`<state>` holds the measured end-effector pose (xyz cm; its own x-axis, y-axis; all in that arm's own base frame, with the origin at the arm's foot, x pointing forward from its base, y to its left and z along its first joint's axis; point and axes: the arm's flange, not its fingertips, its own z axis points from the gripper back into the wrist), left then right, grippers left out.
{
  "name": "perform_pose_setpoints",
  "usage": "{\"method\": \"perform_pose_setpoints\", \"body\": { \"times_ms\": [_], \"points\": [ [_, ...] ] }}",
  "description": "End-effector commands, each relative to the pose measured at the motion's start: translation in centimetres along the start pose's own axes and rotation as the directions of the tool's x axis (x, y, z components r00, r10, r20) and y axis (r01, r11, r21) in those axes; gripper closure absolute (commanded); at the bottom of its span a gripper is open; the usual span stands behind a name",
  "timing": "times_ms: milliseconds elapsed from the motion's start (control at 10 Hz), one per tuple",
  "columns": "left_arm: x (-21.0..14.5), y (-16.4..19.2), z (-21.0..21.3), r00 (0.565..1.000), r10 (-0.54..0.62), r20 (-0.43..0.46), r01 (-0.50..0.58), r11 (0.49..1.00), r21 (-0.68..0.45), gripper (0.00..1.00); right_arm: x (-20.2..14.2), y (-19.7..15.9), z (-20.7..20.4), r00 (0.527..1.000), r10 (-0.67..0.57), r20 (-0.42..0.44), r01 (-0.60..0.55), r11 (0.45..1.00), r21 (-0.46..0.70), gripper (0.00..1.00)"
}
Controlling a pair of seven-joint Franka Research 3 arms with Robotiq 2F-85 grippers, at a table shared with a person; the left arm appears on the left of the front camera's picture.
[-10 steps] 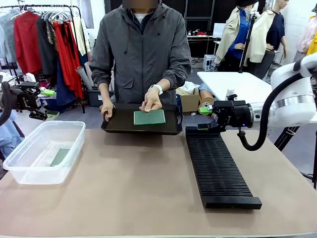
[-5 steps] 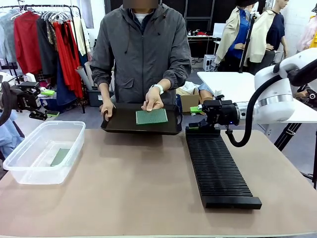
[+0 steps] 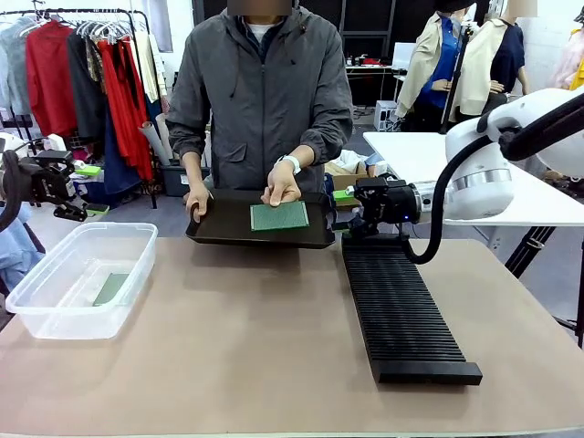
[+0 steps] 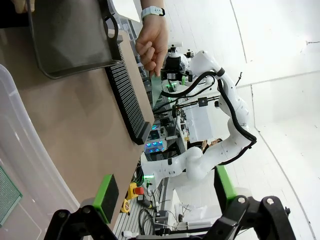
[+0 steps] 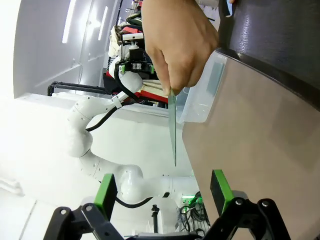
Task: Sort PCBs into racks and boxes based on the side picked up.
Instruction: Pick up the Blank PCB handed by the Human.
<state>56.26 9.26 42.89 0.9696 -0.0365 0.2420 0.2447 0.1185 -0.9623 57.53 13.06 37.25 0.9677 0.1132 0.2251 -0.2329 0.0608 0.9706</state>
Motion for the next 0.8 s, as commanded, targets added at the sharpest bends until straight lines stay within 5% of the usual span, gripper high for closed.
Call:
{"method": "perform_pose_setpoints", "body": {
  "times_ms": [0, 700],
  "points": [
    [-0.1, -0.1, 0.1, 1.0, -0.001, -0.005, 0.001, 1.0, -0.007, 0.0, 1.6, -0.5, -1.5, 0.999, -0.035, -0.022, 0.035, 0.999, -0.009, 0.0],
    [-0.1, -0.1, 0.1, 1.0, -0.001, -0.005, 0.001, 1.0, -0.007, 0.0, 3.3, -2.0, -6.0, 1.0, 0.021, -0.02, -0.02, 0.999, 0.04, 0.0]
  ]
}}
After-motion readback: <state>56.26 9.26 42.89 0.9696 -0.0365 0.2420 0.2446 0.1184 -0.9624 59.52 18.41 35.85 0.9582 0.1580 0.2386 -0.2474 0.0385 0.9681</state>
